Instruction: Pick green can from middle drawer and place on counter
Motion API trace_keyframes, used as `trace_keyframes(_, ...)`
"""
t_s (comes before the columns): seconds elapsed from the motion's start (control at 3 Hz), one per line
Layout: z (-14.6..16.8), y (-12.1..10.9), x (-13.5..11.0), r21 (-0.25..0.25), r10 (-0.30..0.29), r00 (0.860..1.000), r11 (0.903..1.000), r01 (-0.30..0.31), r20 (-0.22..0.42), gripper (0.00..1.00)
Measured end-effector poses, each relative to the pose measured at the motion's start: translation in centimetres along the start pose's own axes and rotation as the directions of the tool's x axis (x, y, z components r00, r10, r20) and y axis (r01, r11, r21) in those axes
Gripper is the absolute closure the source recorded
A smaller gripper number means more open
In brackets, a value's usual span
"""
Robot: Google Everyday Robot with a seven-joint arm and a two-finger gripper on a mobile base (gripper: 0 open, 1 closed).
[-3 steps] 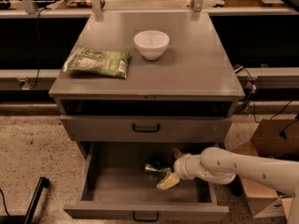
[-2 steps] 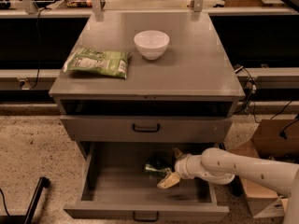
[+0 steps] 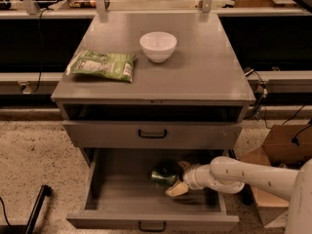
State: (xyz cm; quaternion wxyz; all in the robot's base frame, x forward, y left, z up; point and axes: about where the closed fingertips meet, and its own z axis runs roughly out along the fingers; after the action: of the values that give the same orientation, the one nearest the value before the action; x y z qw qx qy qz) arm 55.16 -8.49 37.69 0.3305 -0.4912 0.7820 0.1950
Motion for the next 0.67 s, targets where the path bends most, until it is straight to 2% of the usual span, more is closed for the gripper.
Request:
trace_keyframes(0.33,0.36,0.18,0.26,-0.036,0.031,0.999,0.9989,-0.030,0.040,0.41)
trace_keyframes(0.67,0.64,-0.03,-0.48,-0.096,0.081,0.981,0.9932,-0.065,0.177,0.64)
